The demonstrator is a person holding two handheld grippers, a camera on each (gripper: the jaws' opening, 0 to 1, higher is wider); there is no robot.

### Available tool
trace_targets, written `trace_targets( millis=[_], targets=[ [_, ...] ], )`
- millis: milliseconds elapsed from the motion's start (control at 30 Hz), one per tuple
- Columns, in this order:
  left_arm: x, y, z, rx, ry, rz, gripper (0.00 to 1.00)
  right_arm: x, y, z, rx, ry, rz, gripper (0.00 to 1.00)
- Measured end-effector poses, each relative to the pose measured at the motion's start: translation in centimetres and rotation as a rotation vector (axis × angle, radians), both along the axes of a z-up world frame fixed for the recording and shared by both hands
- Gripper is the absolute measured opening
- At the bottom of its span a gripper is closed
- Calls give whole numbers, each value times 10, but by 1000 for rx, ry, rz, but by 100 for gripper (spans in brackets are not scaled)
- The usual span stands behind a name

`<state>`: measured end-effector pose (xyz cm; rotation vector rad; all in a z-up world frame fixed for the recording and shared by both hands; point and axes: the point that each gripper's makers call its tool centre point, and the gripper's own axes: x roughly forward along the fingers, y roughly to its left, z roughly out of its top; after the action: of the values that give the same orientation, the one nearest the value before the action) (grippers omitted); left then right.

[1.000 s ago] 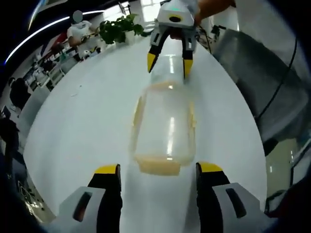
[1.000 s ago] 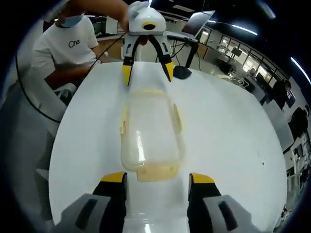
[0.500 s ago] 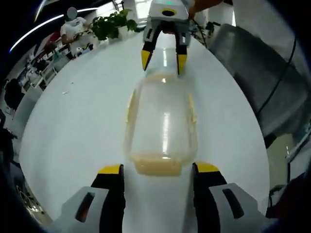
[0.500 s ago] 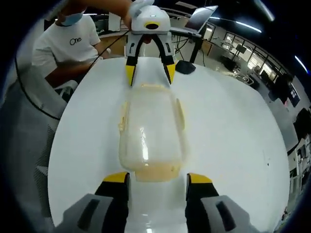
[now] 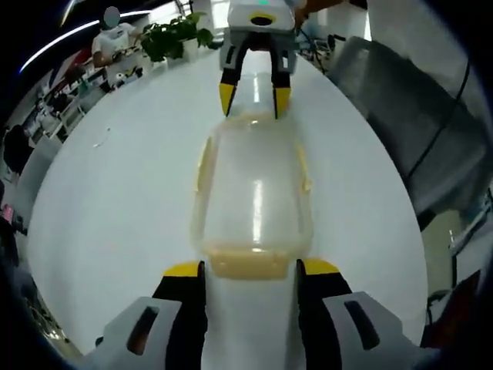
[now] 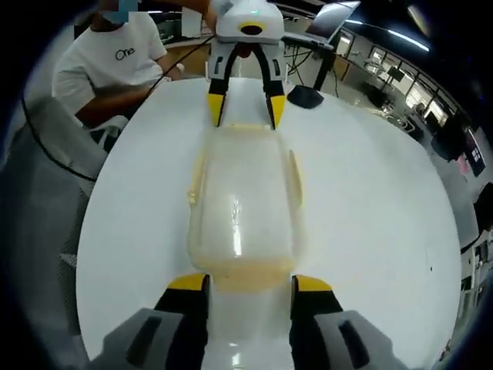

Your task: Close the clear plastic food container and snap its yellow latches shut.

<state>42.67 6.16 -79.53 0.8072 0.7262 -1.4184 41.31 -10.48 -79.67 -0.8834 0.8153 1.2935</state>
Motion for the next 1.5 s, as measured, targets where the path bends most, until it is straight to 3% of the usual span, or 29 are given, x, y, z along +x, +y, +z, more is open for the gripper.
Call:
trace_targets(
  millis=[267,633,1067,1133,1300,1333,1400,1500],
  targets=[
    [1,-1,-2,12,-14,-12,38,0,0,-4,-18,23,14,37],
    [-1,-4,-4,29,20,-12,38,0,1,-8,-16,58,23,37],
    [-5,-4,-4,21,32,-11,36,-2,1,-8,-11,48,34,35],
    [-7,-3,-4,44,28,-32,36,-2,2,-7,-14,45,41,35],
    [-14,1,5,55,35,-11,36,-6,5,3,12,35,67,35],
    [-18,2,9,57,61,10,36,-7,7,7,18,38,70,35],
    [-19,3,14,73,26,0,36,-9,9,12,23,31,77,35],
    [-24,2,22,77,22,6,36,-12,8,18,24,29,84,35]
  ],
)
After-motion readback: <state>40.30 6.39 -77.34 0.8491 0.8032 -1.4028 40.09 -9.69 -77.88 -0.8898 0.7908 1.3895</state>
